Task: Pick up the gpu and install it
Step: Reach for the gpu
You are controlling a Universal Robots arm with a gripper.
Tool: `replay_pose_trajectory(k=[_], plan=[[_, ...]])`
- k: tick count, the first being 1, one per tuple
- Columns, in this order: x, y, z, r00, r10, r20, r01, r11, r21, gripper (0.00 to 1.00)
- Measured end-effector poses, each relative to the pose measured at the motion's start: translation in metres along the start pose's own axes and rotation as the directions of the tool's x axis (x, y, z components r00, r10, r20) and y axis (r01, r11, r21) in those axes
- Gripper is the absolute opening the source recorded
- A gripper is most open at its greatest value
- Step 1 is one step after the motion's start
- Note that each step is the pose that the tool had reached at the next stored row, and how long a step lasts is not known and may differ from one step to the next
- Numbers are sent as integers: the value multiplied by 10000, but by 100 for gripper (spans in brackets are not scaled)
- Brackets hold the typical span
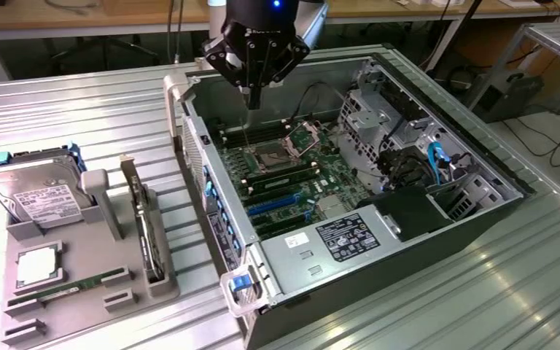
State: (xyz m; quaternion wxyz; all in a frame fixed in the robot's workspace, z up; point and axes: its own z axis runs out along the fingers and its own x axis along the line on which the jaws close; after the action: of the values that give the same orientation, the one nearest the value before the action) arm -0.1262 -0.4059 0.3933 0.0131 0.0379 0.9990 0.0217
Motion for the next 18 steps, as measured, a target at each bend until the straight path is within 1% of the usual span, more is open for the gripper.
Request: replay_pose_trajectory(k=[2,3,5,8,10,14,15,16,18], plan=[[48,-56,-4,10000,-1,0,1,10000,-1,11],[89,-96,-6,10000,-2,1,2,10000,-1,11],[134,-141,-9,10000,-2,1,2,10000,0,11],[246,-242,-16,10000,-3,3,3,10000,-1,11],[308,-285,-19,10000,-1,4,1,10000,-2,11],[564,-398,-28,10000,-1,3,1,10000,0,11],[637,-422,-27,10000,-1,4,1,10000,-2,11],[685,-436,-26,10000,-2,4,2,10000,-1,11],[843,-475,-4,10000,-1,4,1,10000,-1,11]])
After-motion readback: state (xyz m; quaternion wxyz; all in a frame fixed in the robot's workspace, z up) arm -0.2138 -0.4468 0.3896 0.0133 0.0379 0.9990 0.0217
